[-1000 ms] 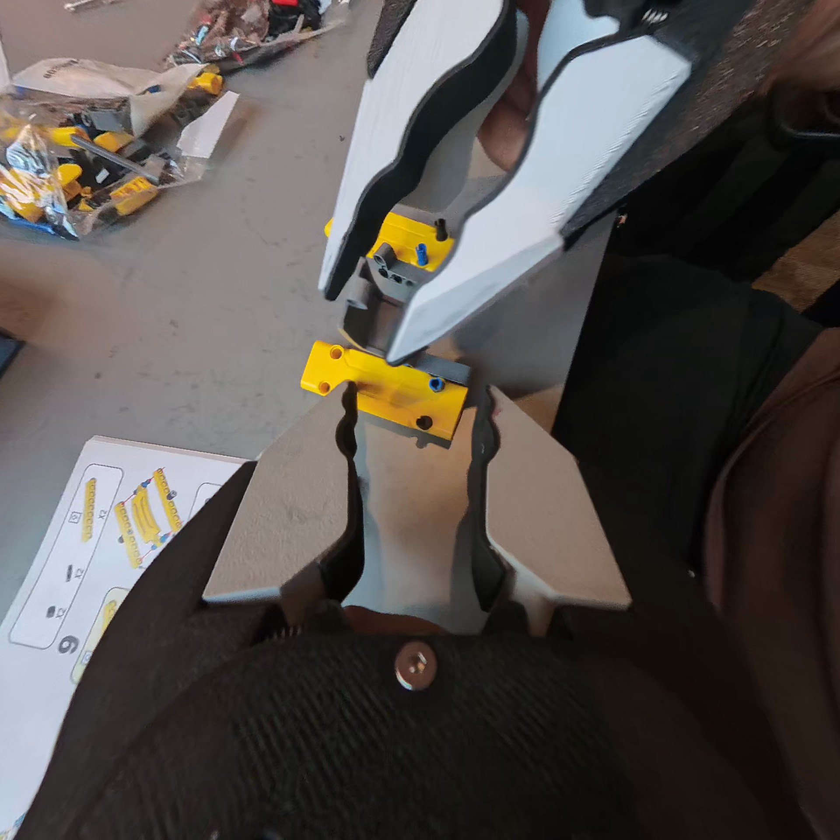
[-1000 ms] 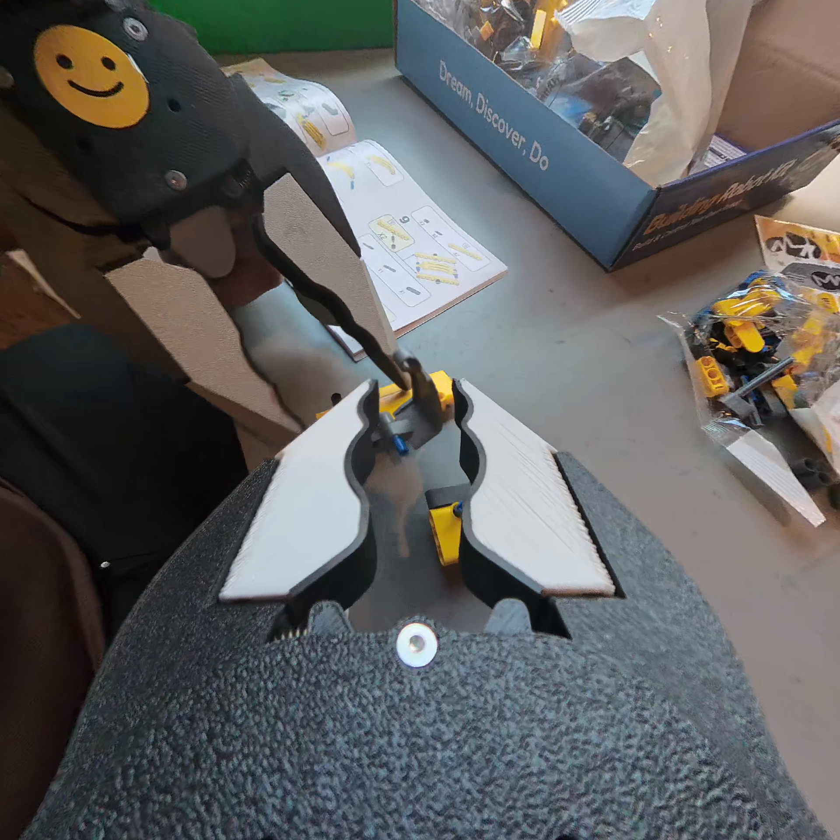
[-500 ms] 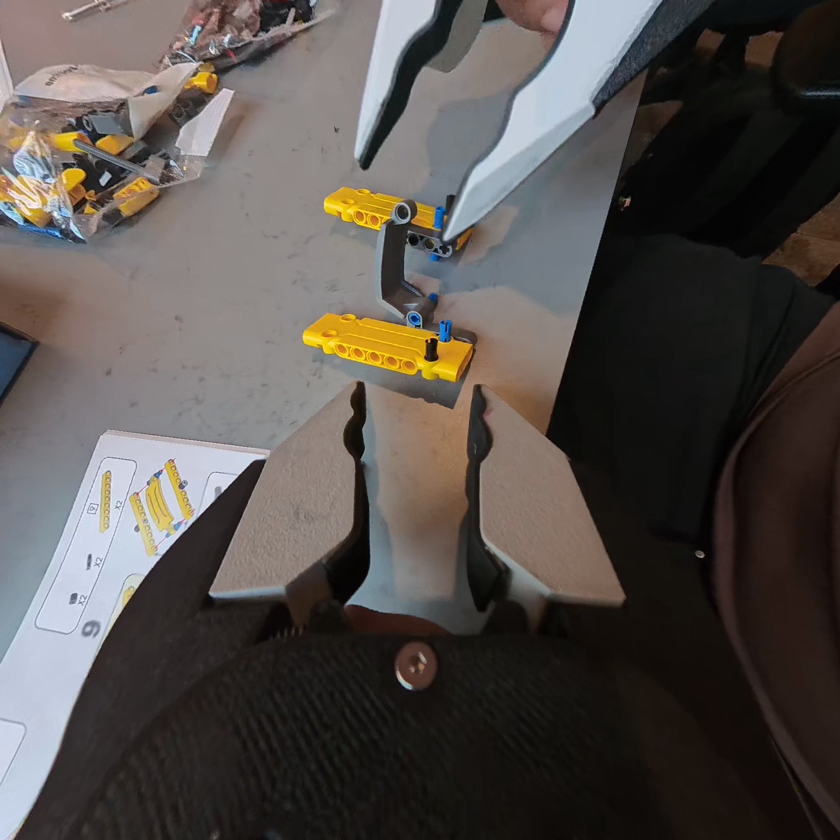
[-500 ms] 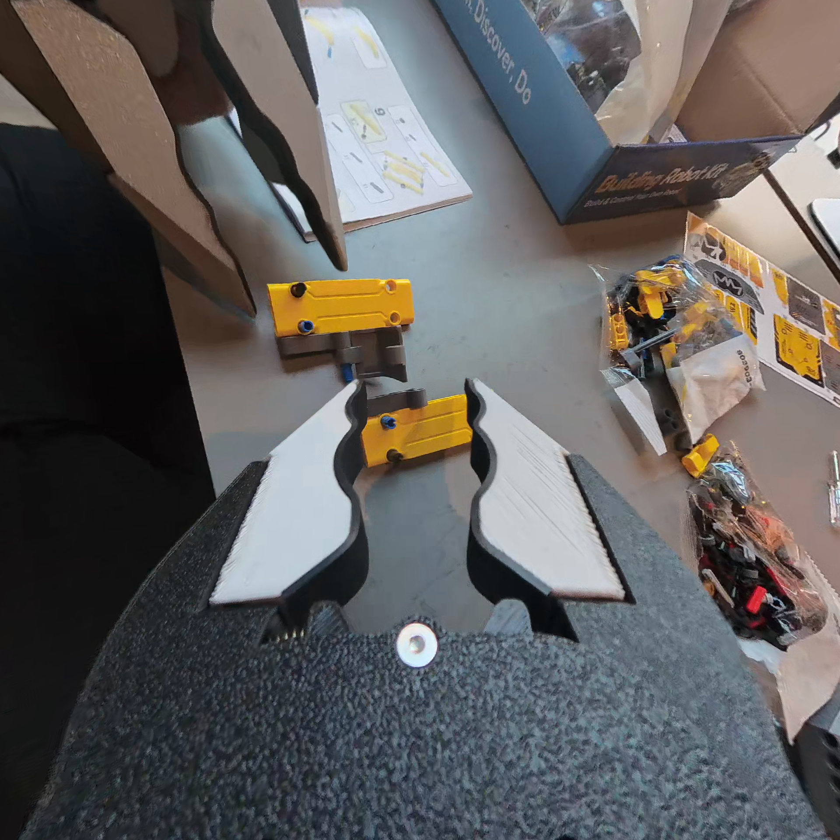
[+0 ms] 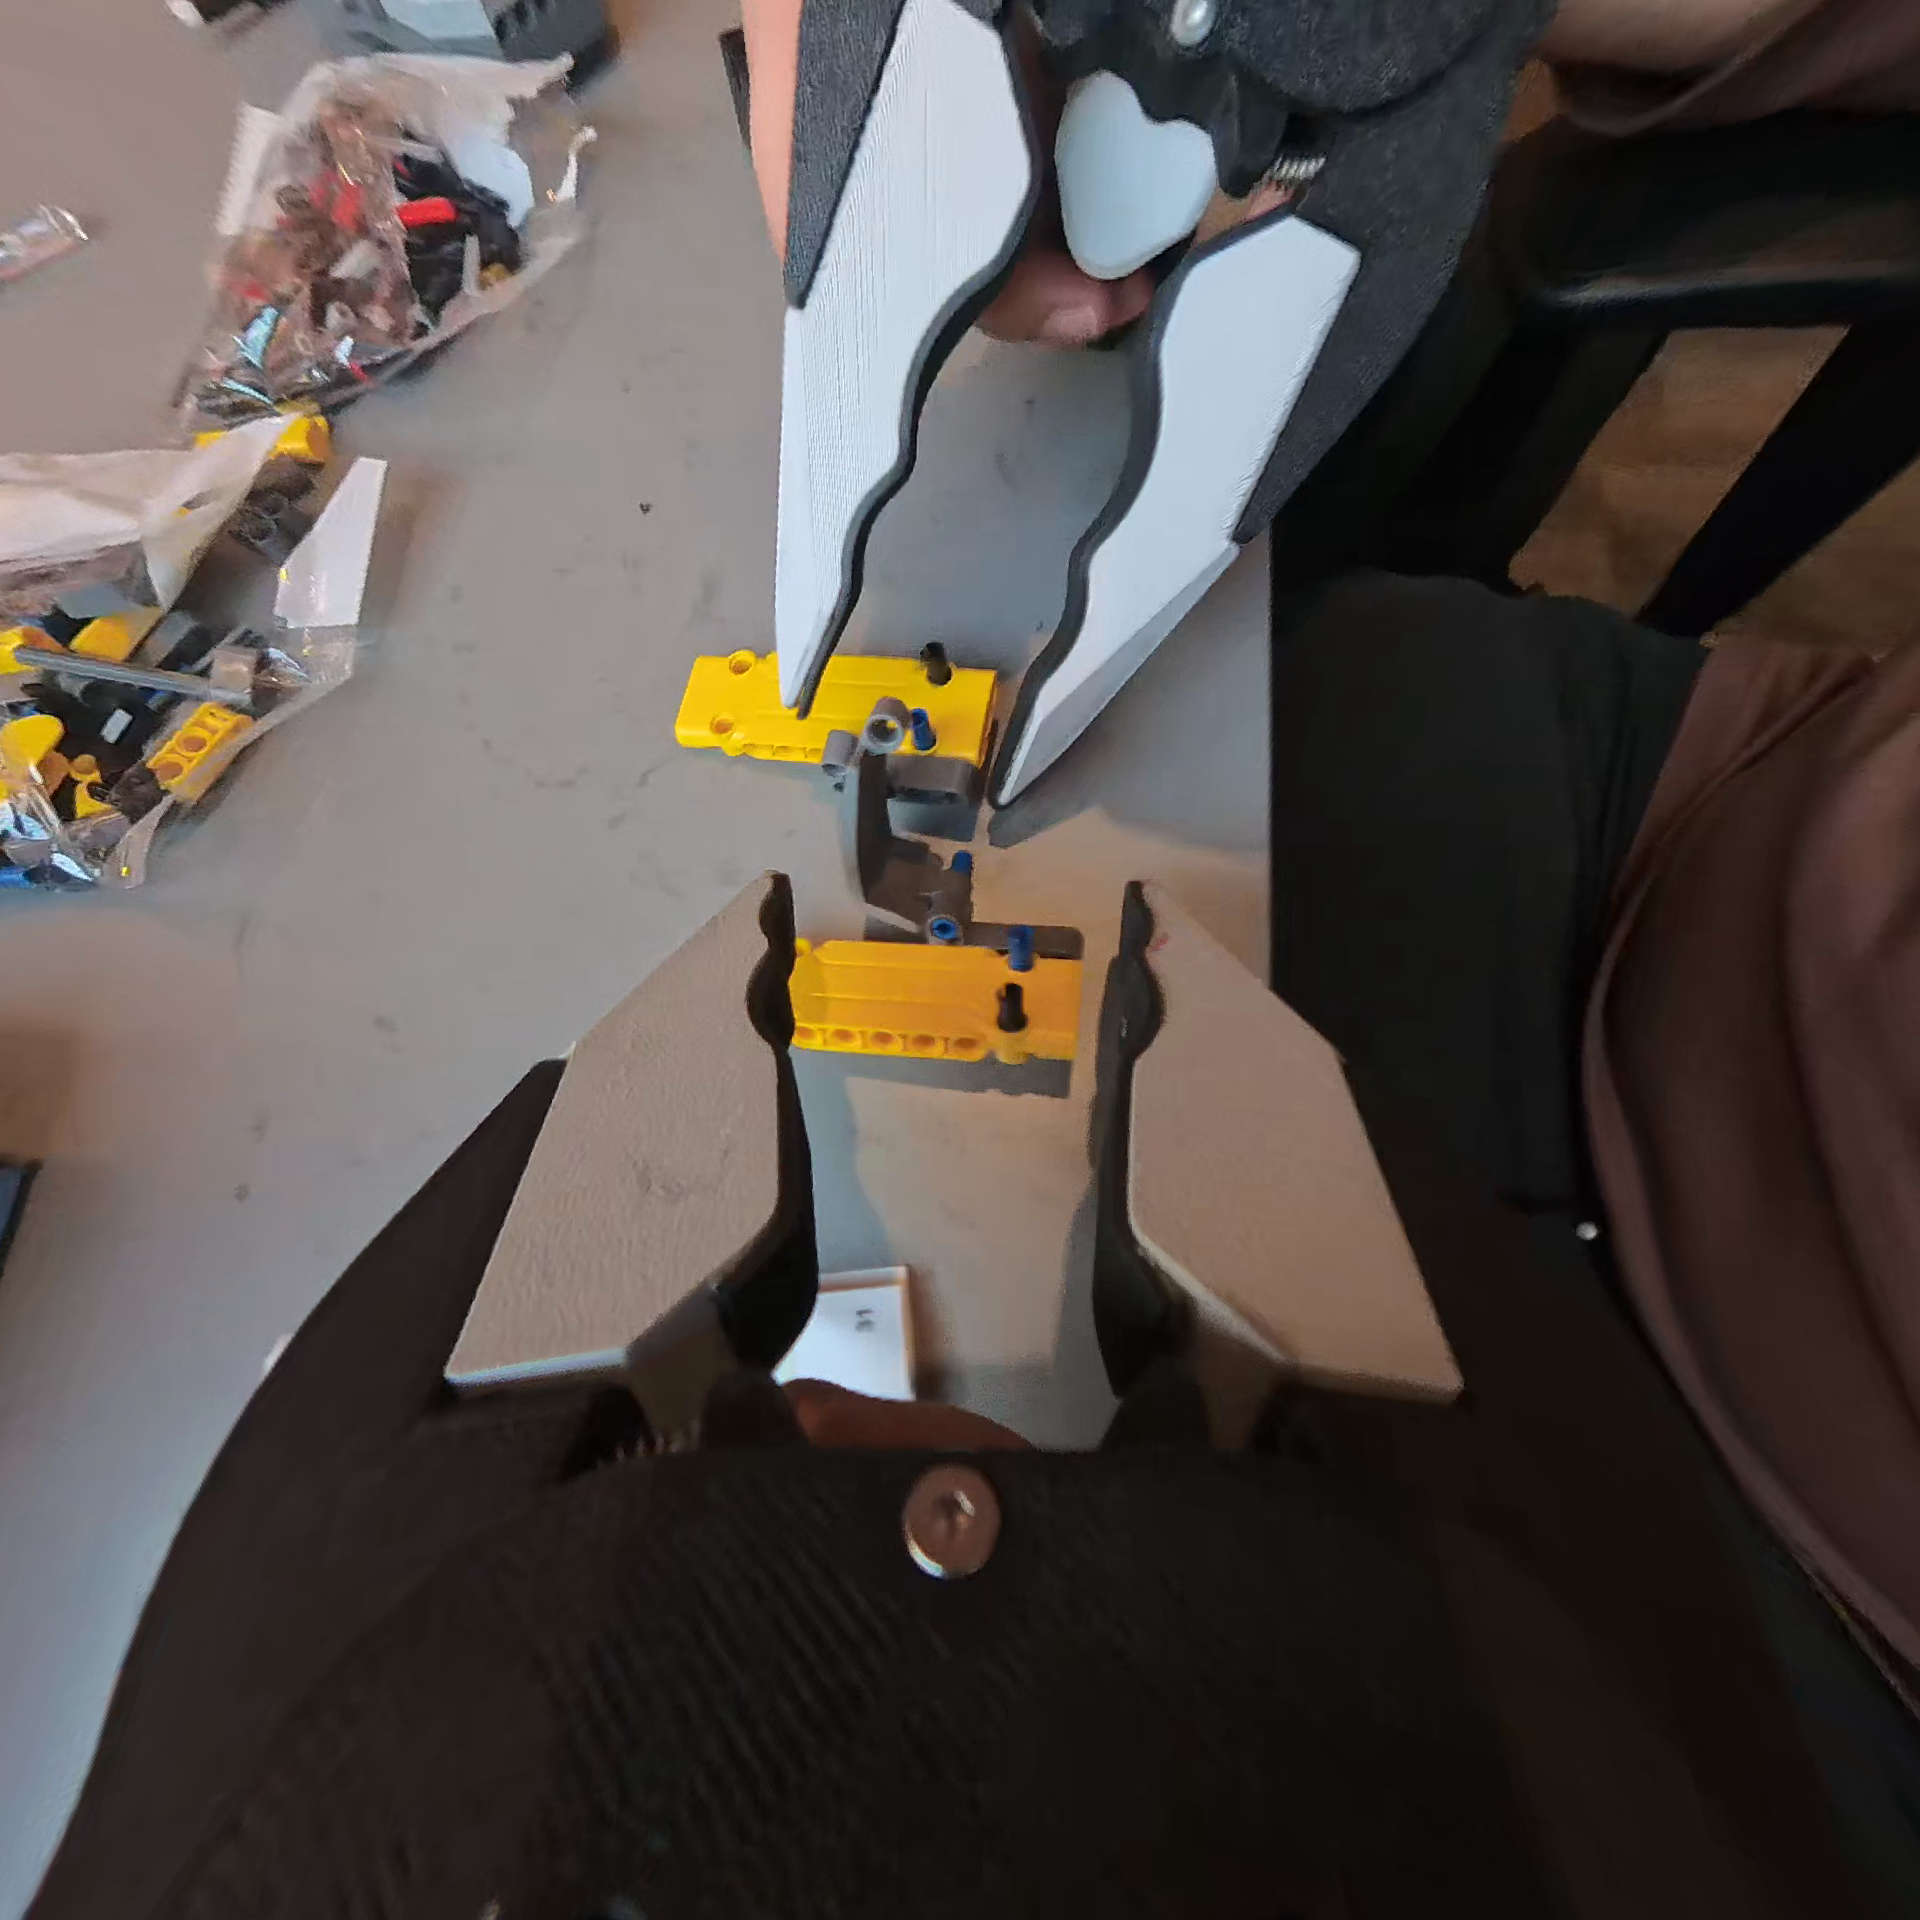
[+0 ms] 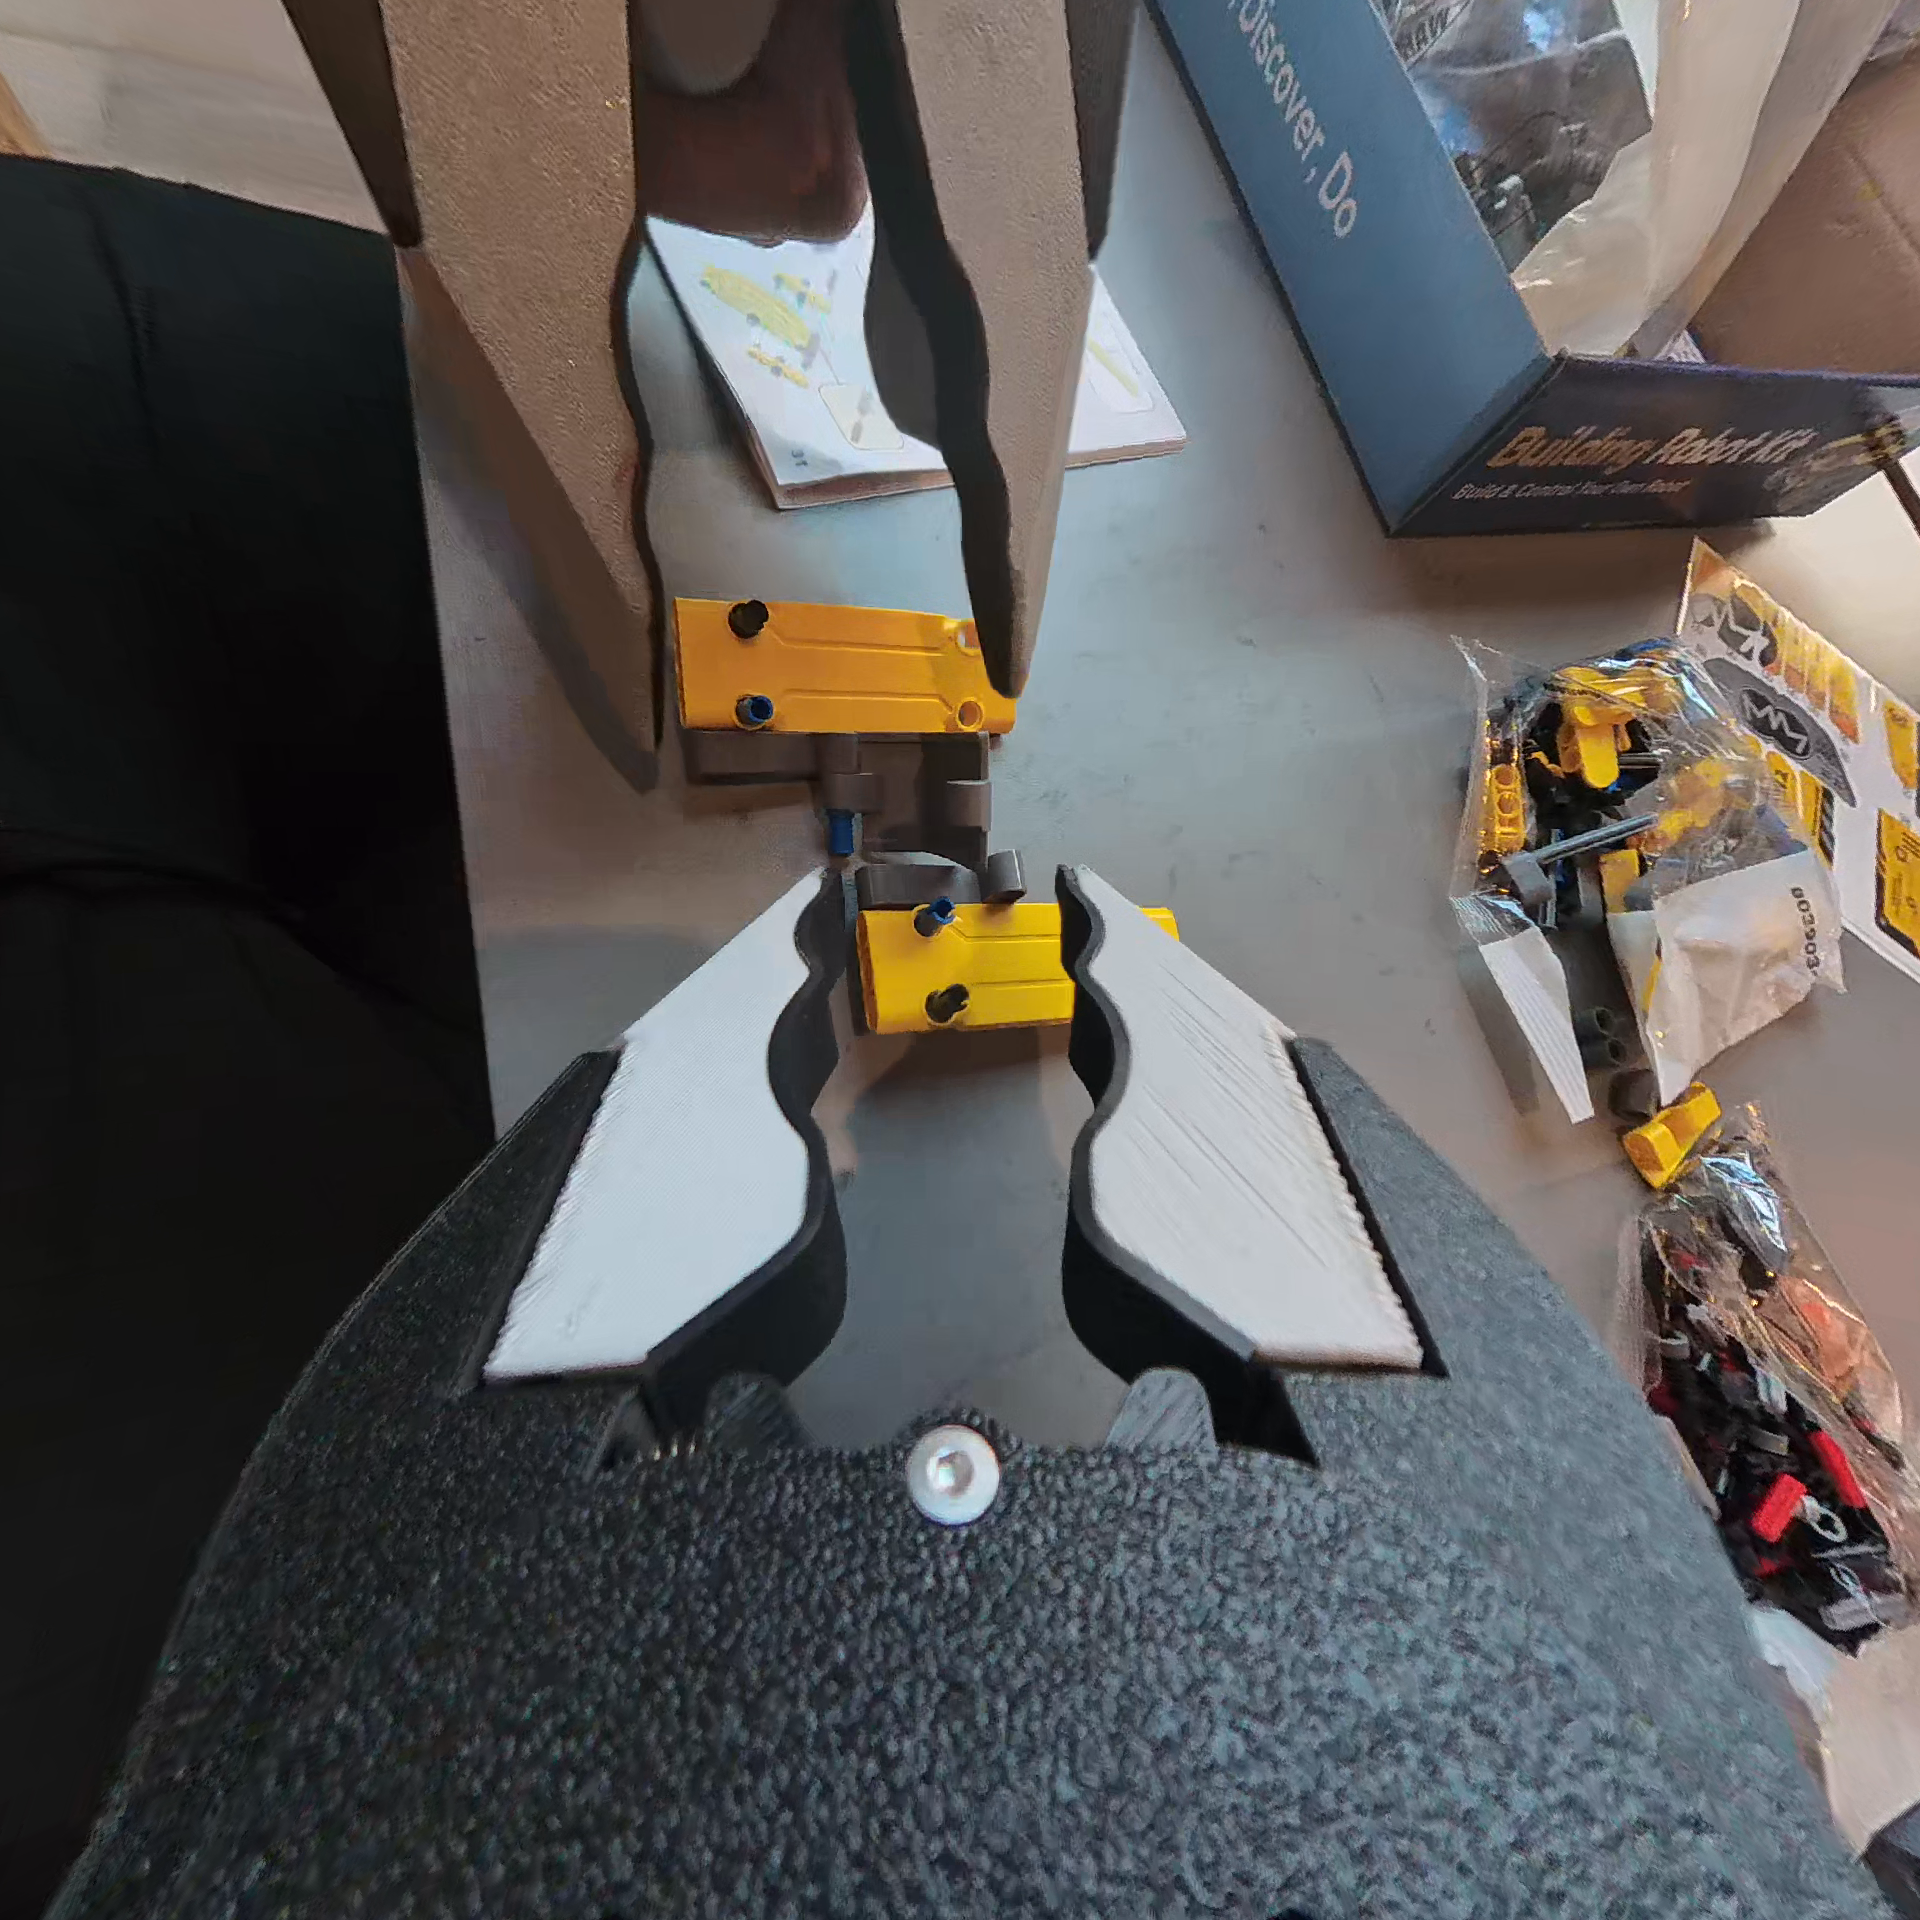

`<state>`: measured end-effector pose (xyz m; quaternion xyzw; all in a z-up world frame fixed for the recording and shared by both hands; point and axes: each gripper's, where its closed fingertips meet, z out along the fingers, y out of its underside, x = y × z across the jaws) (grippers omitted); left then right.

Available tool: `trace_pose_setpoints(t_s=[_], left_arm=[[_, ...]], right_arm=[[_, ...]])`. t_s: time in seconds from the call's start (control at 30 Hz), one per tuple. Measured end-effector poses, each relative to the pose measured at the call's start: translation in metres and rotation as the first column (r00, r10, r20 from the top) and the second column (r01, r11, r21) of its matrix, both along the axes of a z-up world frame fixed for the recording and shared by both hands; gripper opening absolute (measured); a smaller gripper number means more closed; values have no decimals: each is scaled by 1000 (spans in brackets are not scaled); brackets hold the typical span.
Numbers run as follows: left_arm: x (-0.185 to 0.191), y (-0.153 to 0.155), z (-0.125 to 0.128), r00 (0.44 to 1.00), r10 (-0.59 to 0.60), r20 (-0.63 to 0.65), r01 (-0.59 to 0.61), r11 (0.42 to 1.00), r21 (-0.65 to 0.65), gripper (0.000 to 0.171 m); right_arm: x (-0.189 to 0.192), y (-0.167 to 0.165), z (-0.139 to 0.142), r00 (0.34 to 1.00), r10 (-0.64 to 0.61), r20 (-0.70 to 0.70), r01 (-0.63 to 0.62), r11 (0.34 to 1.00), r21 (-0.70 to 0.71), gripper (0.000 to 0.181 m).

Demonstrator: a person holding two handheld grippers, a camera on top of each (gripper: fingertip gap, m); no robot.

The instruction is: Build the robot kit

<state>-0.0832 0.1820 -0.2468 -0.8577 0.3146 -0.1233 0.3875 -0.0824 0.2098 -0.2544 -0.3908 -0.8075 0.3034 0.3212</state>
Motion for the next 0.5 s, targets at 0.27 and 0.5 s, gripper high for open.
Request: trace_pose_setpoints(t_s=[0.27,0.5], left_arm=[[-5,-6,-18,999,-43,-9,42,996,-72,40],[-8,-7,-16,998,2,63,0,999,-37,39]], right_arm=[[1,-5,-10,997,56,54,-54,998,-34,34],[7,-13,-10,995,93,35,-93,996,-3,33]])
